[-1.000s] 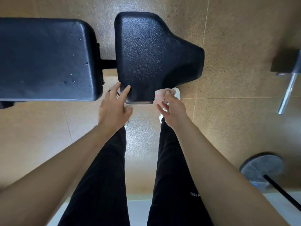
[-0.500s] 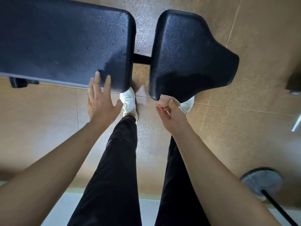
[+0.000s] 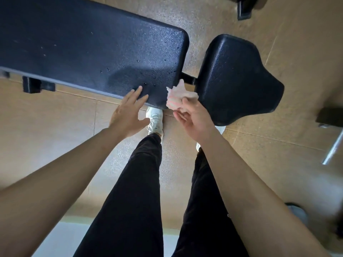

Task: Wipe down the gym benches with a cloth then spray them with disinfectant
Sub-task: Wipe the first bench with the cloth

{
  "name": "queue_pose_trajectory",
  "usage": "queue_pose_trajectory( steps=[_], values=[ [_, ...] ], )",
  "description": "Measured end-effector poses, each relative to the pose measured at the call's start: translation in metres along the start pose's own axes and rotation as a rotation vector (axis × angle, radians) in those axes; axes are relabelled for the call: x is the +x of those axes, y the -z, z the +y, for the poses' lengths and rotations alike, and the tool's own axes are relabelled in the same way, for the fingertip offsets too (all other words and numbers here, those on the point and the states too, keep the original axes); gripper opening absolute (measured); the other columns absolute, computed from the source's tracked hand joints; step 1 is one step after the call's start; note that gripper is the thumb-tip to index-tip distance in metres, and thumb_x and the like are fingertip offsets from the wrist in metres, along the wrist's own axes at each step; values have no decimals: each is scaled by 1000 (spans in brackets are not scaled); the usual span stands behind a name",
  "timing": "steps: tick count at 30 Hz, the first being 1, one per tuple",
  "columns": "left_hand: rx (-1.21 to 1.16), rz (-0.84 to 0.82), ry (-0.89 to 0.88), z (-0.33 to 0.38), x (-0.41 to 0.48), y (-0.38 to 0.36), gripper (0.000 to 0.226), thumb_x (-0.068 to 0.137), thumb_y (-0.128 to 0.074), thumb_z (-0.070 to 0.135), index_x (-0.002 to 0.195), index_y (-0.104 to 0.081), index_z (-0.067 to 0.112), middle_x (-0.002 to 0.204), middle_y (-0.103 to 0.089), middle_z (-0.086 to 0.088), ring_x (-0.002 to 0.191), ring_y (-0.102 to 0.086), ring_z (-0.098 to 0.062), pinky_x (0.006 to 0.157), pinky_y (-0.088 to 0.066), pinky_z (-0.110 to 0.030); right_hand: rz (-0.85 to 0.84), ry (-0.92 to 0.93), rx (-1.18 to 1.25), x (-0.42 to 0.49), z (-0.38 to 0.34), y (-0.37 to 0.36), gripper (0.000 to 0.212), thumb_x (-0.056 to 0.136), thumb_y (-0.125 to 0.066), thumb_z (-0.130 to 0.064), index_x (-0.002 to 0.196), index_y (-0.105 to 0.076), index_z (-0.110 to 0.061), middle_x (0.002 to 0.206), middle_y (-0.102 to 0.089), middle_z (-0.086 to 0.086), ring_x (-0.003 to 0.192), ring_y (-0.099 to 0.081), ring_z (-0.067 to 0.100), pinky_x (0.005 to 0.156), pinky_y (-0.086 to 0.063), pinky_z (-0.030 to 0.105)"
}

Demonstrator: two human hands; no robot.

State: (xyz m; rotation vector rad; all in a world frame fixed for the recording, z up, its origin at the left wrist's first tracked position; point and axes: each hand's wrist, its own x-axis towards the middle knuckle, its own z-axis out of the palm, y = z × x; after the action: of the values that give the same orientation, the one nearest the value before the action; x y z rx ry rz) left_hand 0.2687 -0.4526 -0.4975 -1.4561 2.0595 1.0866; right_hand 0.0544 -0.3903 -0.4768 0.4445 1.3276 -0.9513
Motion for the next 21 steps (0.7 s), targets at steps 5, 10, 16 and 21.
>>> queue_pose_trajectory(
  steps=[5,10,16,21],
  values=[
    [-184,31,36,-5,-6,15,63,95,-70,34,153,-46,29,161,-44,6,149,-36,-18,121,-33,-44,23,334,-527,-9,-19,0,20,90,-70,0,110,-67,1,93,-62,8,87,-60,15,77,-52,30],
    [-830,31,152,27,-6,24,39,94,-75,24,132,-66,22,122,-70,7,109,-65,-5,97,-49,-20,-114,518,-829,-5,-33,-18,31,80,-75,2,110,-71,-5,91,-69,2,88,-62,11,83,-51,33],
    [-1290,83,329,68,4,18,6,93,-76,27,97,-75,23,88,-73,5,87,-65,-11,86,-51,-30,-172,413,-695,2,-50,-39,23,85,-73,3,105,-72,-9,89,-71,2,98,-67,27,96,-55,57],
    [-1333,306,424,81,11,16,10,85,-84,25,82,-74,25,70,-71,12,68,-63,-6,80,-53,-30,-80,579,-935,9,-72,-44,25,85,-75,-12,110,-74,-12,97,-74,12,95,-71,30,87,-59,53]
  ],
)
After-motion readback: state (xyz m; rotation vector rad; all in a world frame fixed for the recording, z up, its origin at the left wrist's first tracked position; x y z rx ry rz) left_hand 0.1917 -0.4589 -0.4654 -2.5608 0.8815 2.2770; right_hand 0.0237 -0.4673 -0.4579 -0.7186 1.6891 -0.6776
